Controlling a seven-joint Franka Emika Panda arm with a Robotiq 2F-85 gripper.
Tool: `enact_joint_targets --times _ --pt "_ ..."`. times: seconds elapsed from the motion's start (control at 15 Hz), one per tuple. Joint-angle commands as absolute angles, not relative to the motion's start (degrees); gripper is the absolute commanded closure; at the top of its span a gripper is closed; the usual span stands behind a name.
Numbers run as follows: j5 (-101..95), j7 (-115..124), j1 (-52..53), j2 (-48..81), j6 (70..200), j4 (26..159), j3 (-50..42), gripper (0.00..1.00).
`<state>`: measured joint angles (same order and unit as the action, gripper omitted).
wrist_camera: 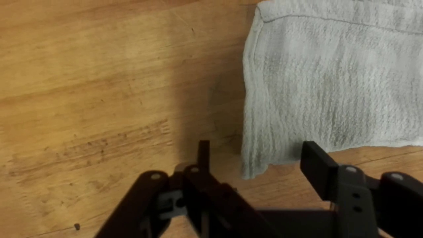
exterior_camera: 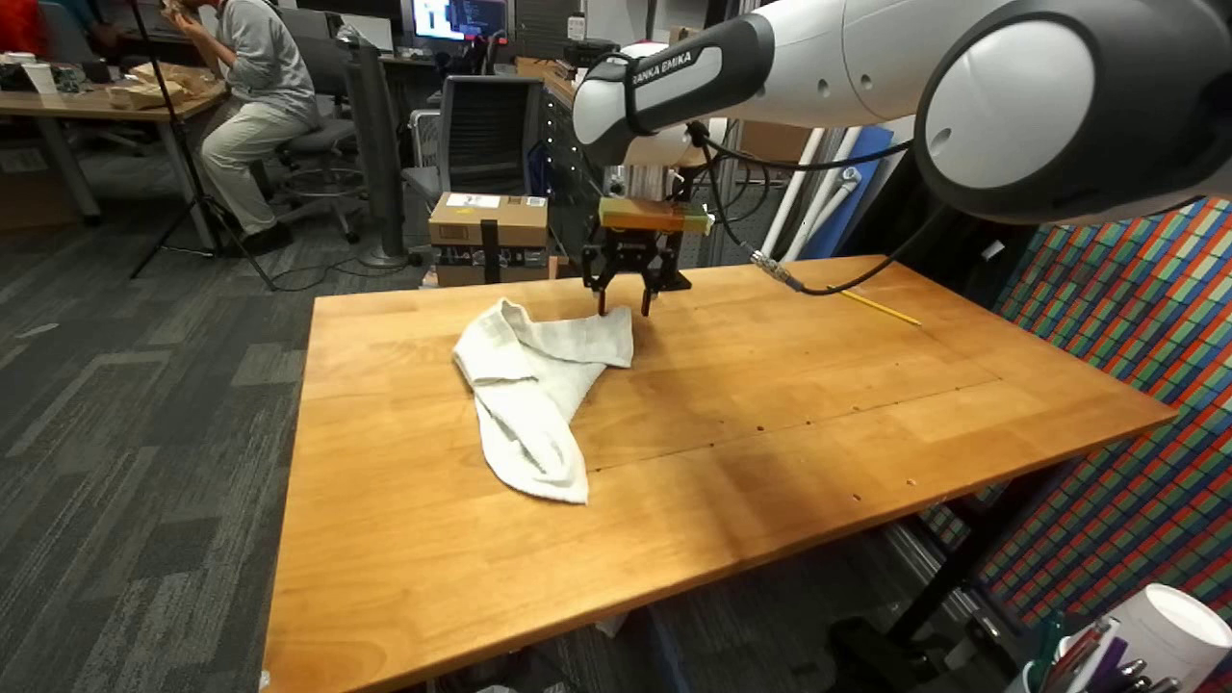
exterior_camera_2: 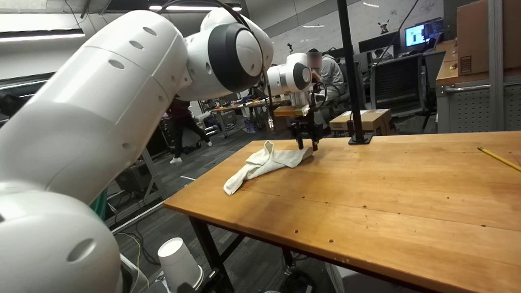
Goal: Fold up the cloth
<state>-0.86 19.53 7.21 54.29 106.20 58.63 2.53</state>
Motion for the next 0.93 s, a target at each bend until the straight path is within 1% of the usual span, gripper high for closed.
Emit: enact_joint_targets --times 0.0,0.13,0.33,0.47,0.6,0.87 --pt "0.41 20.23 7.89 53.61 107.21 59.56 1.48 0.61" --pt "0.31 20.22 7.89 53.44 107.27 59.92 1.38 0.77" --pt "-0.10 20.25 7.99 52.76 107.21 60.74 1.01 0.97" --pt "-0.42 20.34 8.17 52.07 107.08 61.39 0.69 1.00" --pt "-0.85 20.43 8.54 51.03 106.80 62.23 0.33 0.98" --pt "-2.38 20.99 10.58 46.77 106.24 65.39 -0.56 0.98"
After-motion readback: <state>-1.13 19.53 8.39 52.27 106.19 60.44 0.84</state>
